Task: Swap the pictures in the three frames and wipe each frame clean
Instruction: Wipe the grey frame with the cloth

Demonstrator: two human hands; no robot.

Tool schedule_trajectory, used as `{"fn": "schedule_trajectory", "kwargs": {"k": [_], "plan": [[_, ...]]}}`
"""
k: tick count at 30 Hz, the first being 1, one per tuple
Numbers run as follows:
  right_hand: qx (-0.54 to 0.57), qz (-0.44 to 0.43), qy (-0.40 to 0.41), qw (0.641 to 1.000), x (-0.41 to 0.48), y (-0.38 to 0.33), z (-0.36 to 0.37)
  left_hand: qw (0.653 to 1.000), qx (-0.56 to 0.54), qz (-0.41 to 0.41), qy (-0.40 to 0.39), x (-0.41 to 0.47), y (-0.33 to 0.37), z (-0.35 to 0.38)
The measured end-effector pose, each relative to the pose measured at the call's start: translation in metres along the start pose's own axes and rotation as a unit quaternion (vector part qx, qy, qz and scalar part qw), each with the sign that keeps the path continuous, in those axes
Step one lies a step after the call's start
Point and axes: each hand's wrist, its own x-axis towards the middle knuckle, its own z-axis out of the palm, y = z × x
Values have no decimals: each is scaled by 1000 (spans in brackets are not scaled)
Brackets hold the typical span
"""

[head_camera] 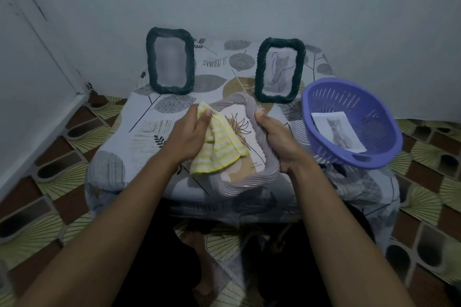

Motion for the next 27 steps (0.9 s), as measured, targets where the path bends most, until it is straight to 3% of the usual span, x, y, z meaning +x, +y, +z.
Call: {"fn": "schedule_trajectory", "kwargs": {"k": [4, 9, 13, 20, 24, 27], "plan": [[9, 55, -39, 998, -4, -13, -13, 999, -16, 30, -3, 0, 3, -9], [56, 110, -52, 991, -6, -21, -16, 996, -84, -10, -7, -5, 7, -4], [143, 117, -9, 983, -3, -16, -15, 986, -115, -85, 84, -8, 10, 6], [320, -14, 31, 947, -17, 10, -7, 939, -124, -205, 246, -5, 16, 16], [291, -58, 73, 952, -16, 18, 15, 928, -119, -230, 268, -3, 19, 18], [257, -69, 148, 952, -11, 21, 25, 924, -132, -235, 273, -2, 18, 21]]}}
